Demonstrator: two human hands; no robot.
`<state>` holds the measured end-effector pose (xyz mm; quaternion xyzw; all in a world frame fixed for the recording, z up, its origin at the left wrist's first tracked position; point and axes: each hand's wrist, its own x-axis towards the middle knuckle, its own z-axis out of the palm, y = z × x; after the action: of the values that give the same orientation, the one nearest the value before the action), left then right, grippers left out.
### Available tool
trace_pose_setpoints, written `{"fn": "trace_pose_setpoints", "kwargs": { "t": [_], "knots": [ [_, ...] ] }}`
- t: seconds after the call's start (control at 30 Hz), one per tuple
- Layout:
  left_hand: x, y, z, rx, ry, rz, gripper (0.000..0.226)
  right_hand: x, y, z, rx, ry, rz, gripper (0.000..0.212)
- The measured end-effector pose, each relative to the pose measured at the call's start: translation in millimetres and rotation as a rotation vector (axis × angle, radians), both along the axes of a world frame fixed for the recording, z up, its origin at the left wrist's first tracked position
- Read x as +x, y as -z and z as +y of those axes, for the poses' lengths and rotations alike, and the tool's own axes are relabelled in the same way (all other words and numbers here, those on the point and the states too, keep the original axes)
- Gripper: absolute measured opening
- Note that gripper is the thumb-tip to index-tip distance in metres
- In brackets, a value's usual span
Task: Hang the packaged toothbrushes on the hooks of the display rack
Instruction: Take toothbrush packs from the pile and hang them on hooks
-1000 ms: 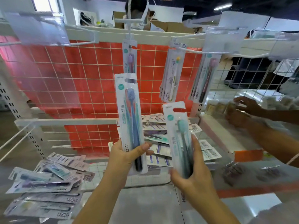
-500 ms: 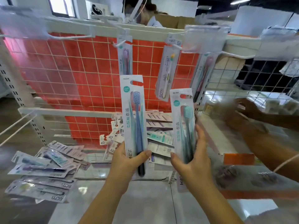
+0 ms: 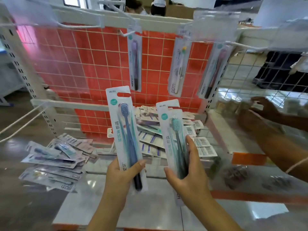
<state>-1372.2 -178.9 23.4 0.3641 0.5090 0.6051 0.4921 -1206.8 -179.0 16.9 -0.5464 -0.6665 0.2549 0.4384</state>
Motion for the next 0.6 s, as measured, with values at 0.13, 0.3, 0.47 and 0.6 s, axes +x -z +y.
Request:
{"fn": "trace_pose_setpoints", "kwargs": {
  "t": [0.13,0.3,0.47,0.6],
  "knots": [
    [-20.1,0.7,2.9,0.018,0.015,0.001,0.017,-21.5,-0.1,4.8,-0.006,0.003,-0.014,0.094],
    [-58.3,-7.3,10.9,0.036,0.103,0.029,0.021,-63.0,-2.9,11.8,-0.014,0.024,0.069,0.095],
    [-109.1,-17.7,29.8,0.084,0.174,0.028,0.027,-113.4,-10.1,22.5,0.033,0.074,0.115,0.095],
    [-145.1,-19.1,43.5,0.107,0.249,0.046,0.034,-147.3,-9.8,31.5,0.053,0.11,0.121,0.095]
  ]
}}
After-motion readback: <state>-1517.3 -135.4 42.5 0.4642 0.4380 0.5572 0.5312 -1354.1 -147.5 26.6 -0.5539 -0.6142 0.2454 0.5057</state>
